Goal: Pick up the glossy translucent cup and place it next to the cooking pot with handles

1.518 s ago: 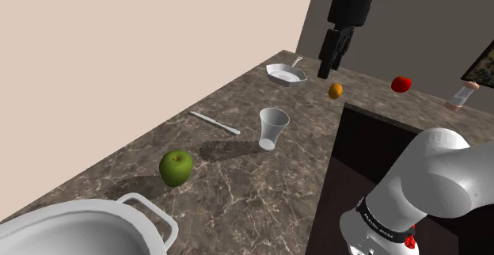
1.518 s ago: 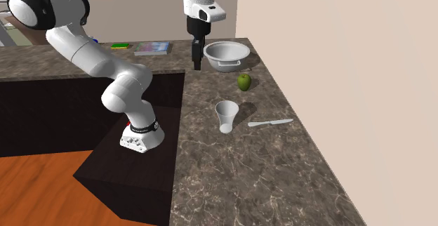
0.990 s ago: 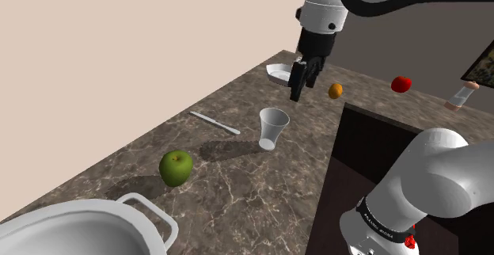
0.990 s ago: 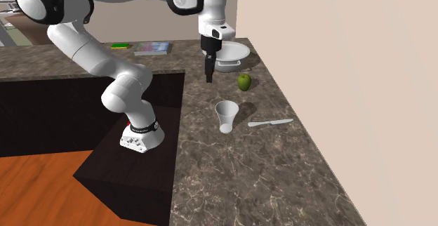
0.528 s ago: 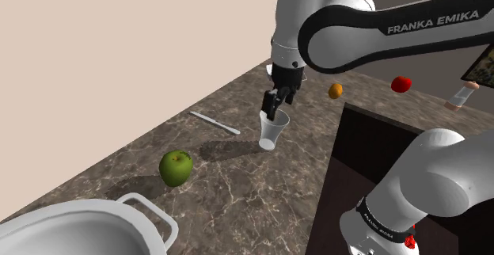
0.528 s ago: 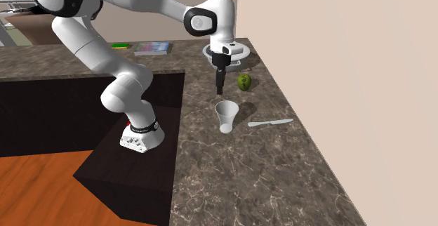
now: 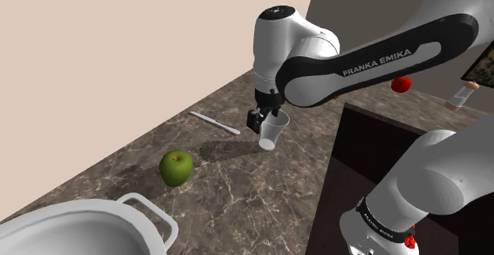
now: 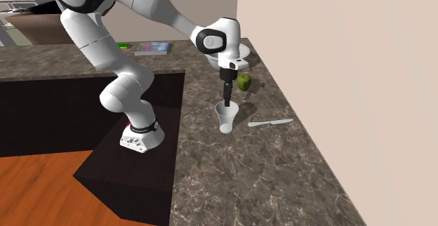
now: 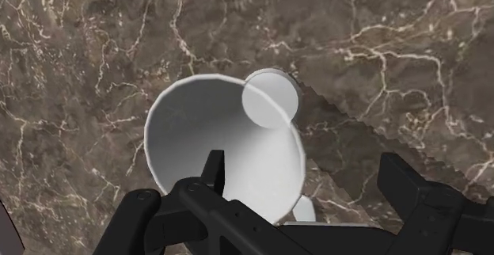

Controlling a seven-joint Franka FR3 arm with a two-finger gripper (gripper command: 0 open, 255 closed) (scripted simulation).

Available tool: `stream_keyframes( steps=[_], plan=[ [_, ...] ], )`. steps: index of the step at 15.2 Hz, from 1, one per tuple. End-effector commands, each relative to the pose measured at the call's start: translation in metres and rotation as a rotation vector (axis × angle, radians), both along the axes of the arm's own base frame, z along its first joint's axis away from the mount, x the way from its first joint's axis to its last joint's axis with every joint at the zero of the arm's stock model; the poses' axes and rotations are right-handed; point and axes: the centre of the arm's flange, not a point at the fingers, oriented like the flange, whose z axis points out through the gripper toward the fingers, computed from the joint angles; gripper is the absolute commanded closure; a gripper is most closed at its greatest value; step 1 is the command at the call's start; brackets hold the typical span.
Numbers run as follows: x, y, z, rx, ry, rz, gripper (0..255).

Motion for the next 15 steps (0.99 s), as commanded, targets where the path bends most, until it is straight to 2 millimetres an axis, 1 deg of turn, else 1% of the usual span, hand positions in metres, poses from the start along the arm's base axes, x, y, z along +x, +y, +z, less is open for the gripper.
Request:
stream_keyframes(
  steps=[1,4,11,12,15],
  plan=[
    [0.0,-0.003,-0.011,0.0,-0.001,0.0,0],
    [0.0,-0.007,-0.025,0.0,-0.001,0.0,0],
    [0.0,-0.007,-0.024,0.0,-0.001,0.0,0],
    [0.0,-0.007,-0.024,0.0,-0.001,0.0,255],
    [0.0,-0.007,-0.024,0.0,-0.001,0.0,255]
  ],
)
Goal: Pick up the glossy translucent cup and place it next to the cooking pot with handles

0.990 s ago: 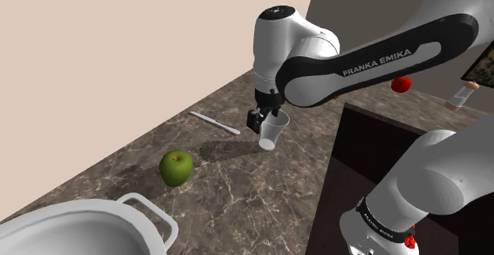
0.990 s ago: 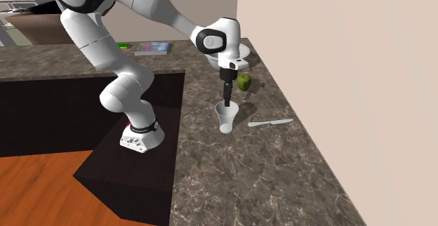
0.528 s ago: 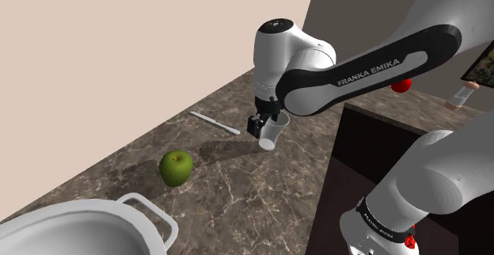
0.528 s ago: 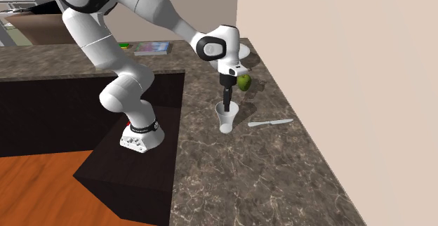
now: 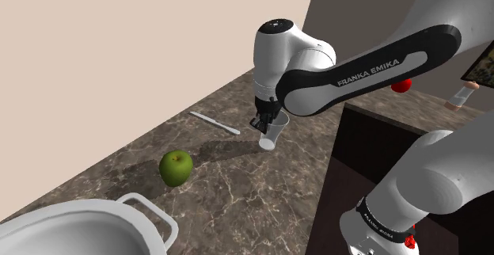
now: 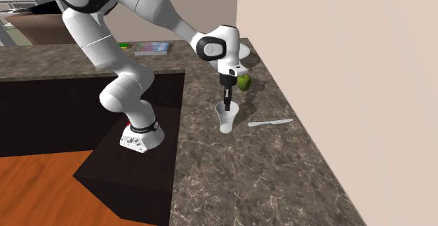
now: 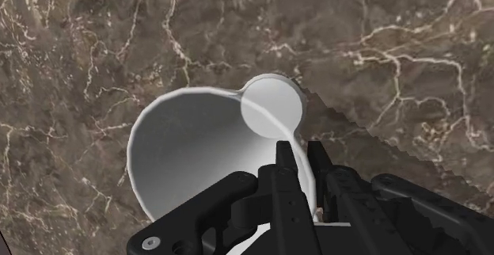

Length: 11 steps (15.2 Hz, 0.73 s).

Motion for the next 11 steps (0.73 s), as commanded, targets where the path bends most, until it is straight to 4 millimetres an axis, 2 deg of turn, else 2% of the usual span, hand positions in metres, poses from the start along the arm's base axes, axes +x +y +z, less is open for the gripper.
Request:
stream_keyframes(
  steps=[1,6,11],
  plan=[
    [0.0,0.0,0.0,0.0,0.0,0.0,255],
    [0.0,0.0,0.0,0.0,0.0,0.0,255],
    [0.0,0.0,0.026,0.0,0.0,0.0,255]
  ],
)
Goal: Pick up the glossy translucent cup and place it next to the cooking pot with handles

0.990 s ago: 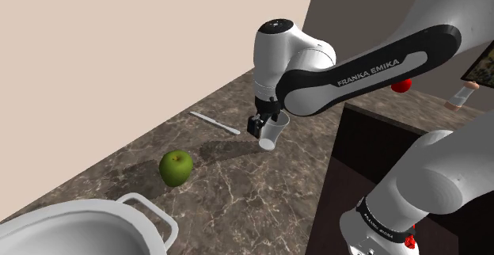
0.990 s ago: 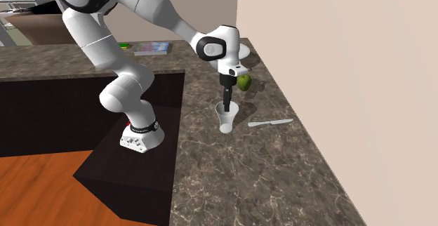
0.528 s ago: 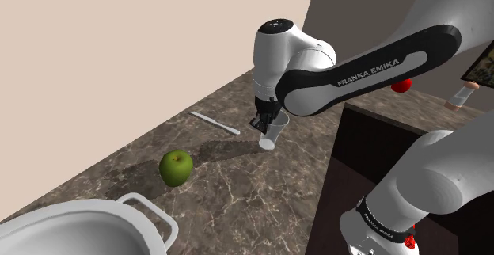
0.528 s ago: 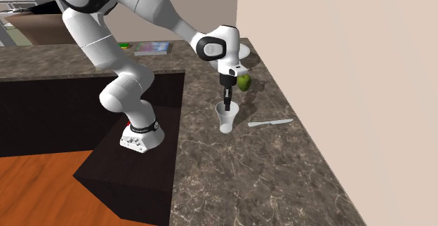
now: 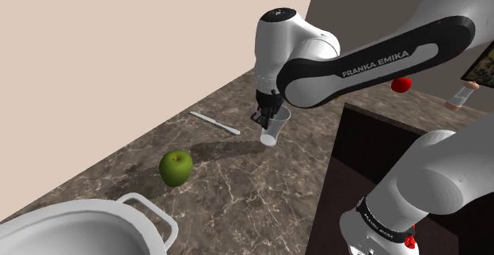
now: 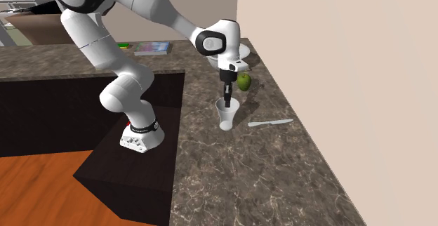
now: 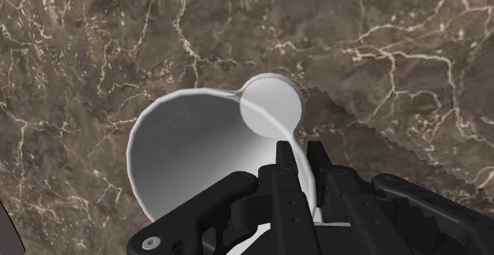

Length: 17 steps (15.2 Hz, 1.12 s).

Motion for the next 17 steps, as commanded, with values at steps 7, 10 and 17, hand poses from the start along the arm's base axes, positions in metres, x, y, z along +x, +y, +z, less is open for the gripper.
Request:
stream_keyframes(
  steps=[7,10,17],
  plan=[
    [0.0,-0.001,0.043,0.0,0.0,0.0,255],
    [0.0,-0.001,0.058,0.0,0.0,0.0,255],
    [0.0,-0.001,0.095,0.0,0.0,0.0,255]
  ],
)
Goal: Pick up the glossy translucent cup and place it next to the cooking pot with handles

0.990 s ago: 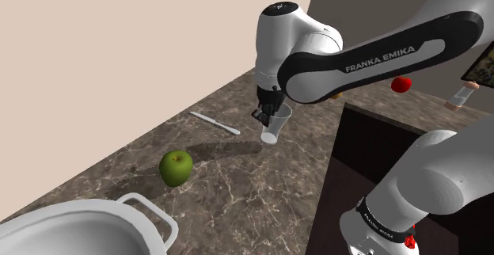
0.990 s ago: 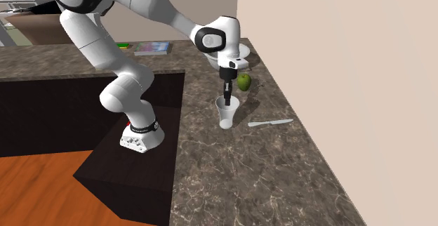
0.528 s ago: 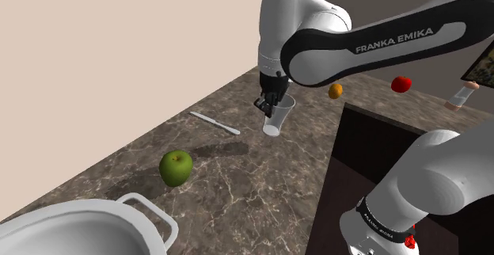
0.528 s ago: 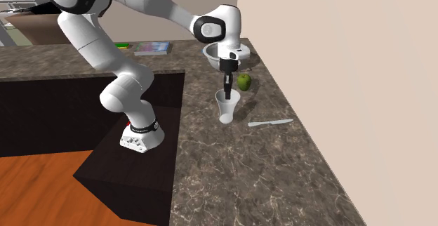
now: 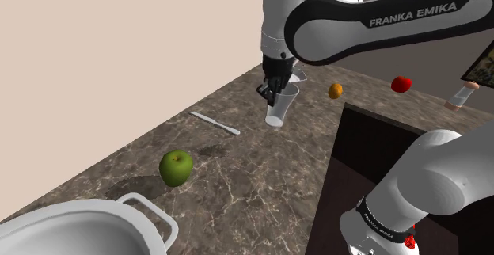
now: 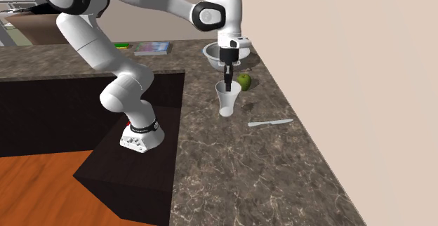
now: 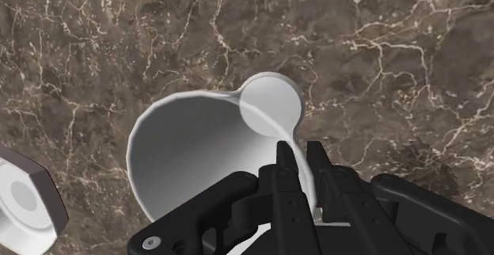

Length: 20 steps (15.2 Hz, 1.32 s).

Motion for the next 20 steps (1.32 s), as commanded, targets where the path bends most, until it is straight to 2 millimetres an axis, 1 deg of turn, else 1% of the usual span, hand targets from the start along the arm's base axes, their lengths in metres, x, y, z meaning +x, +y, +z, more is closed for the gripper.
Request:
stream_keyframes(
  steps=[1,17,20],
  plan=[
    [0.0,0.0,0.01,0.0,0.0,0.0,255],
    [0.0,0.0,0.095,0.0,0.0,0.0,255],
    [-0.022,0.033,0.095,0.0,0.0,0.0,255]
  ],
)
